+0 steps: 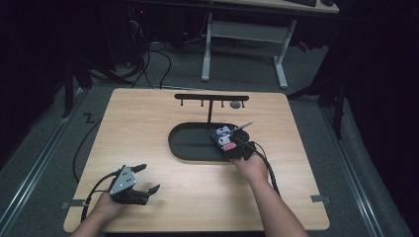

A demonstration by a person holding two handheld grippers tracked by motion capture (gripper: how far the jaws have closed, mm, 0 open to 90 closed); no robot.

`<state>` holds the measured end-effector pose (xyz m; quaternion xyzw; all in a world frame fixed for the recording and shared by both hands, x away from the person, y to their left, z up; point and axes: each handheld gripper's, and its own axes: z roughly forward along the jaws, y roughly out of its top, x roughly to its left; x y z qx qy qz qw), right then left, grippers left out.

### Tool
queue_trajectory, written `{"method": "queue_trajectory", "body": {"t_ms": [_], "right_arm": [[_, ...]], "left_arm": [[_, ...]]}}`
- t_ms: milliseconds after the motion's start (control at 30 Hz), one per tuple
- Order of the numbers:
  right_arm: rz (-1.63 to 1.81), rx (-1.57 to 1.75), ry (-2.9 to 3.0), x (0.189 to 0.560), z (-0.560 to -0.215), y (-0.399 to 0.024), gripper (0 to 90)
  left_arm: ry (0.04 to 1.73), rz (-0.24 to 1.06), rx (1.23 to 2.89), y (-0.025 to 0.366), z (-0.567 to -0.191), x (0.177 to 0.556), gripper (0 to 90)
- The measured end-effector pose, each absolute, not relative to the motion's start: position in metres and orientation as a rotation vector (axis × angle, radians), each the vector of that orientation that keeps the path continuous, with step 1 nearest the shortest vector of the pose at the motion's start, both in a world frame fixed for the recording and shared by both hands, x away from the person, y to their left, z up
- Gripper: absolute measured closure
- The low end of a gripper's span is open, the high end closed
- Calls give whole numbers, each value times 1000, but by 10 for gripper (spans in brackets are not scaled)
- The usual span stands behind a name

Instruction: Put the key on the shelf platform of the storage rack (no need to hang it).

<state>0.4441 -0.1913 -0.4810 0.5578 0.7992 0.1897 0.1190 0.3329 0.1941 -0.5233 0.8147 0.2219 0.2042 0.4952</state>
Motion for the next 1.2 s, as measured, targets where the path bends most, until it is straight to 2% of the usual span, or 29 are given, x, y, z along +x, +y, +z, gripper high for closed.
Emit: {"method": "queue_trajectory", "body": {"t_ms": [200,333,433,1200], "right_arm": [[573,1645,2322,447,-483,-189,447],[597,1650,2299,448,-482,-189,328],[614,1661,2286,448,-480,-190,281],[686,1620,2288,438,-467,-192,131]], "left_arm": [[540,494,1973,194,-523,333,154],[540,492,1972,194,-523,333,154],[538,494,1973,194,-523,333,154],[539,494,1977,194,-523,333,154]]}}
